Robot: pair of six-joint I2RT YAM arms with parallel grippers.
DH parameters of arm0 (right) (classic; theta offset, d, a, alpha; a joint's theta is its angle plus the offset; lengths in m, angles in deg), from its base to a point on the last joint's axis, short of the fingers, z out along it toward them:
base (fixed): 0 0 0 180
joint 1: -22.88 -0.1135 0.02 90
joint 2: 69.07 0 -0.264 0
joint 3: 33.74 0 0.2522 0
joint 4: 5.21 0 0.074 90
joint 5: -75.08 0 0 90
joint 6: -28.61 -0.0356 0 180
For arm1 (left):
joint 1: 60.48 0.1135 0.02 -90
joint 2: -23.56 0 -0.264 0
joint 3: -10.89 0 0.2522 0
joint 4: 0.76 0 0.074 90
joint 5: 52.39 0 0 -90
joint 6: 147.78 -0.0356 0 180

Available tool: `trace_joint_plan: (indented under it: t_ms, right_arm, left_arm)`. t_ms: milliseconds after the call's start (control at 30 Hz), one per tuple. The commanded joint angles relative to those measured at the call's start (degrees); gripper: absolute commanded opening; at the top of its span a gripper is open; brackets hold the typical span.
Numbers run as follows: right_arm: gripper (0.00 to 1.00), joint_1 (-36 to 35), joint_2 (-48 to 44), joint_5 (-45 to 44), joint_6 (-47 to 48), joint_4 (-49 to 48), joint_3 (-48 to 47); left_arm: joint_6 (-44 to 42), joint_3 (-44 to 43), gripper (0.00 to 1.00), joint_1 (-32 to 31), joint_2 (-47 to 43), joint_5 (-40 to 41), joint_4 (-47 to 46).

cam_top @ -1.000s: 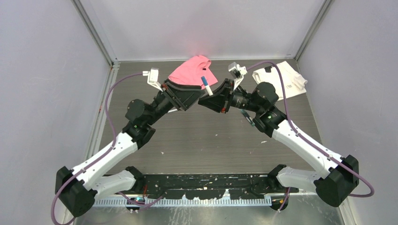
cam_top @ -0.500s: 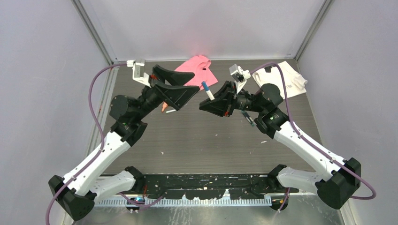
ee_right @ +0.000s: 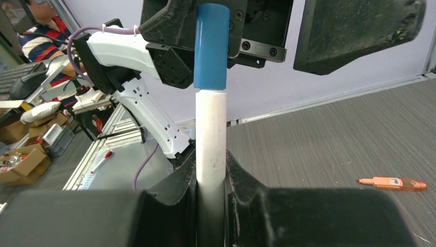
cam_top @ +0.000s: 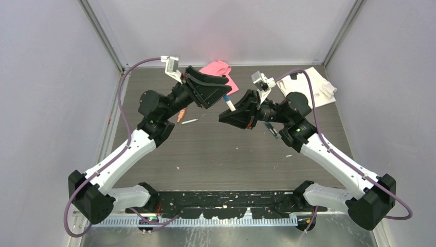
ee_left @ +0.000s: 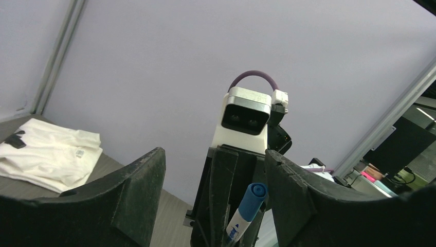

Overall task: Insert the pens into the pen caps
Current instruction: Press the pen cap onto the pen.

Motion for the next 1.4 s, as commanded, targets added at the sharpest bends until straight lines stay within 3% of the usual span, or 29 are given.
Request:
trace_joint_plan:
  t_ms: [0,533,967,1200,1367]
  right_arm:
    - [0.01,0.2,-1.2,0.3,0.2,-3.1,-1.2]
    - [0.01,0.2,0.0,-1.8,-0.8,-1.8,-1.7]
    - [0.01,0.5,0.5,-4.7,-4.8,-1.3,-3.2]
    - [0.01,1.3,0.8,-4.0,-7.0,-2.0,-5.2]
    - [0.01,2.0,1.8,-2.6,-5.2,-1.5,-8.9]
  left_arm:
    - [2.9,-3.0,0.66,0.2,0.6,-2.9,-6.5]
    - [6.0,-3.0,0.4,0.1,3.4,-5.3,-11.0]
    - [4.3,-0.1,0.02,-0.2,5.0,-10.9,-15.4]
    - [1.7,3.9,0.01,-0.9,4.5,-12.5,-15.2]
    - [-5.7,6.2,0.01,-5.4,2.7,-7.5,-5.9]
